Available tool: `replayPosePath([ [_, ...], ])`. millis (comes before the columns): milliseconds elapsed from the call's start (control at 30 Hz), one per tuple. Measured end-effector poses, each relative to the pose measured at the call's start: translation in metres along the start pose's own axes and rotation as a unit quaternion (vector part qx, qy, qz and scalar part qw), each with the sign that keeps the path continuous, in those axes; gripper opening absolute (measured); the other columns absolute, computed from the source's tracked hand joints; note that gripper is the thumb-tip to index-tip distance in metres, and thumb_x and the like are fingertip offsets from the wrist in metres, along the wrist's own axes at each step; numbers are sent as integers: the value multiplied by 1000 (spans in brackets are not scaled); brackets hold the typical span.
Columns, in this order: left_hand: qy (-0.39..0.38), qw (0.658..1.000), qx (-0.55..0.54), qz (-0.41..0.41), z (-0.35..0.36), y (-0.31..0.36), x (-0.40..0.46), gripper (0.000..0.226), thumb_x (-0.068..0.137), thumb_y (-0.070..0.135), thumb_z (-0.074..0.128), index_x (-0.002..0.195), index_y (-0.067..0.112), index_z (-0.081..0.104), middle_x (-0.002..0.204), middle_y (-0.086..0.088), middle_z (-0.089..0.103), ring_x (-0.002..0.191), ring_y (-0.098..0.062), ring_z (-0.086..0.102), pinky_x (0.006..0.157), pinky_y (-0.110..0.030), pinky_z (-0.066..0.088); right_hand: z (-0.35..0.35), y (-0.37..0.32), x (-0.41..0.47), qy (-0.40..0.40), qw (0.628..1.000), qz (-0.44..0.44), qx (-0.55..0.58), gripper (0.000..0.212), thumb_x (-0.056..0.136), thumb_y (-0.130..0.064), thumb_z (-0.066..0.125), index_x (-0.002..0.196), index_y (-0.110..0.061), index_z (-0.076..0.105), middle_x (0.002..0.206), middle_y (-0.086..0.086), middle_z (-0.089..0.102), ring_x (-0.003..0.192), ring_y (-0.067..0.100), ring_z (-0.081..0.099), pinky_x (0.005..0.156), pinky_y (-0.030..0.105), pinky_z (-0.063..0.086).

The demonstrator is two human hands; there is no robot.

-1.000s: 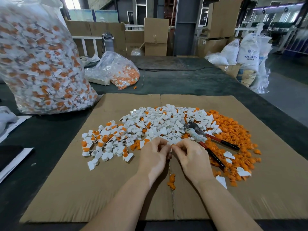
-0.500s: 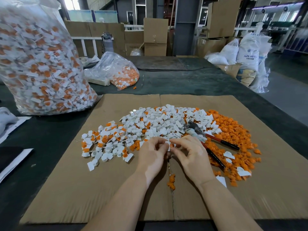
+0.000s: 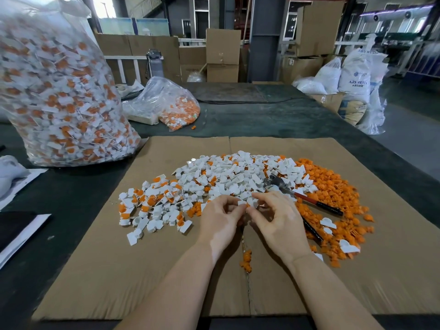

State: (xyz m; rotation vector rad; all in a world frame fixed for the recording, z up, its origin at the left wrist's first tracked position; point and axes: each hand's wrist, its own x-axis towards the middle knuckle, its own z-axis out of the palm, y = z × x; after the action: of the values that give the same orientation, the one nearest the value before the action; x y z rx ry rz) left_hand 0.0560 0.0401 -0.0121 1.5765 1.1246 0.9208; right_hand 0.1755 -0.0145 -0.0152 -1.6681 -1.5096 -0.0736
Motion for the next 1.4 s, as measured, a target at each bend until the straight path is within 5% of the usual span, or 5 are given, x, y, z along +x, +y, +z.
replayPosePath([
  [133,-5,996,-80,-40,2,3,3,9,89,13,63,93,5,65,66,-4,66,51,-1,58,50,-12,45,-14,9,12,38,981,104,-156,37,90,-32,58,121,-12,59,116,6,61,112,23,50,94,37,32],
  [333,-10,996,-80,-46,4,0,8,7,88,17,65,86,11,65,65,0,66,56,-4,58,56,-15,48,-35,27,38,-208,872,327,-300,53,86,-50,44,129,-19,43,143,8,34,132,30,27,110,56,10],
  [933,6,971,-206,-121,1,10,10,14,90,9,62,100,-1,62,69,-9,64,58,-14,56,52,-17,50,-46,1,32,-122,934,184,-282,34,93,-43,39,104,-11,47,105,8,54,96,25,52,75,35,43],
  [1167,14,951,-271,-147,-1,15,11,12,89,4,61,98,-3,61,71,-9,65,55,-10,60,57,-19,52,-65,-29,28,-290,930,224,23,34,99,-29,34,74,-9,43,71,11,48,61,22,43,60,32,33],
  [1400,33,952,-264,-153,-1,13,14,9,89,6,62,95,0,62,75,-10,64,62,-13,61,61,-21,55,-65,-35,21,-357,908,217,32,35,98,-22,32,65,-11,36,66,9,38,64,20,37,60,32,27],
])
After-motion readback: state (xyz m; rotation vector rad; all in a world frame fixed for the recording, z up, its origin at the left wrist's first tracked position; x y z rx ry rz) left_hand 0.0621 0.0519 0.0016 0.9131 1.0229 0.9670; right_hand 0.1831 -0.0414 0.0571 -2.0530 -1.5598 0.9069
